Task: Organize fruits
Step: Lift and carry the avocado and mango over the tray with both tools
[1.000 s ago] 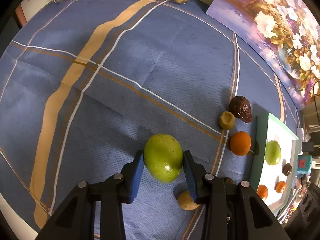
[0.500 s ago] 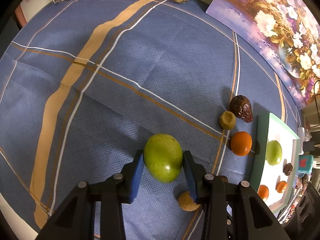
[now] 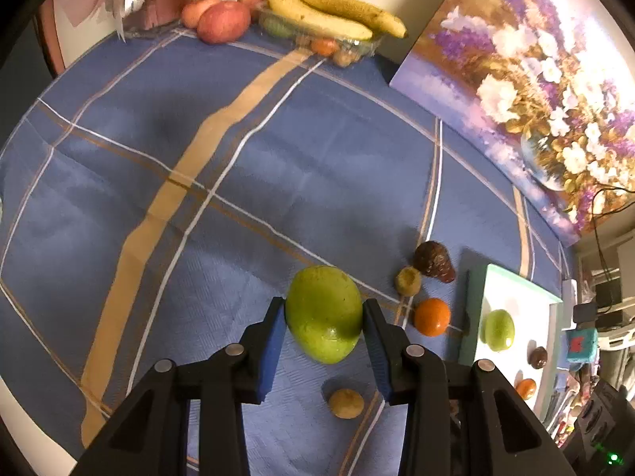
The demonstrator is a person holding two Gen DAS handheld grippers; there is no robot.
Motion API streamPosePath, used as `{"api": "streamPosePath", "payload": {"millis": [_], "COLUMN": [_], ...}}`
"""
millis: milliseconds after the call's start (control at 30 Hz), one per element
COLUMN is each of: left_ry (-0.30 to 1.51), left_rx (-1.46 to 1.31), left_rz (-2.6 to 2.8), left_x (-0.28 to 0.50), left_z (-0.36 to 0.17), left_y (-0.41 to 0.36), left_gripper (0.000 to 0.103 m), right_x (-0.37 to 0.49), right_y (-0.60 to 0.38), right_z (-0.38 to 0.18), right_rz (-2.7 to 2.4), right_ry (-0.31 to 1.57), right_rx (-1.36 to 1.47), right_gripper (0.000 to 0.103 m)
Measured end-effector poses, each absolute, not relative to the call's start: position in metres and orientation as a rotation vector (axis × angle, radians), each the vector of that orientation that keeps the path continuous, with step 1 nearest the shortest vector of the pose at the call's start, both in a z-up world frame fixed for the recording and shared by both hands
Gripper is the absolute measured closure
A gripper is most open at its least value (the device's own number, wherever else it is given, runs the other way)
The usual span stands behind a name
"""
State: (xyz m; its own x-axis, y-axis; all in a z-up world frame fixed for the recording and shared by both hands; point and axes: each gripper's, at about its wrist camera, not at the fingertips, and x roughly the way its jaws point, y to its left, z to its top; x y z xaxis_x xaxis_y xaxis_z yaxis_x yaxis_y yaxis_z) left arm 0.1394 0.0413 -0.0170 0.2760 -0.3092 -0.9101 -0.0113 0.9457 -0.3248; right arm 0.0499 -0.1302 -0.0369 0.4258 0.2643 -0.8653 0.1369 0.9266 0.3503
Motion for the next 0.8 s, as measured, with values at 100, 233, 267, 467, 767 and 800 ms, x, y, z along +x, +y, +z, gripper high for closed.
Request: {"api": "streamPosePath", "payload": {"millis": [100, 233, 267, 467, 767, 800], "left_ry": [1.267, 1.261, 1.26, 1.253, 1.241, 1.242], "left_rx": [-0.292, -0.287, -0.287, -0.271, -0.202, -0.195], "left_rz": [-0.203, -0.209, -0.214, -0.242, -0.367, -0.389], "left_x": [0.14, 0.136, 0.135, 0.129, 0.108, 0.104], "left_z": [-0.009, -0.006, -0.005, 0.001, 0.015, 0.017], "left_y": [0.04, 0.036, 0.036, 0.024, -0.025, -0.033], "left_gripper": [0.062, 0.062, 0.062, 0.062, 0.062, 0.062], "right_x": [0.046, 0.039, 0.038, 0.03, -0.012, -0.018], "right_y": [-0.137, -0.147, -0.149, -0.184, -0.283, -0.293], "right_z": [-0.029, -0.014, -0.012, -0.002, 0.012, 0.013], "right_rz": [0.076, 0.056, 0.05, -0.044, -0.325, -0.357], "right_ry": [1.113, 1.076, 1.069, 1.041, 0.981, 0.975], "right_rx": [0.41, 0.414, 0.419, 0.446, 0.509, 0.515], "right_gripper": [0.064, 0.064, 0.064, 0.064, 0.064, 0.064]}}
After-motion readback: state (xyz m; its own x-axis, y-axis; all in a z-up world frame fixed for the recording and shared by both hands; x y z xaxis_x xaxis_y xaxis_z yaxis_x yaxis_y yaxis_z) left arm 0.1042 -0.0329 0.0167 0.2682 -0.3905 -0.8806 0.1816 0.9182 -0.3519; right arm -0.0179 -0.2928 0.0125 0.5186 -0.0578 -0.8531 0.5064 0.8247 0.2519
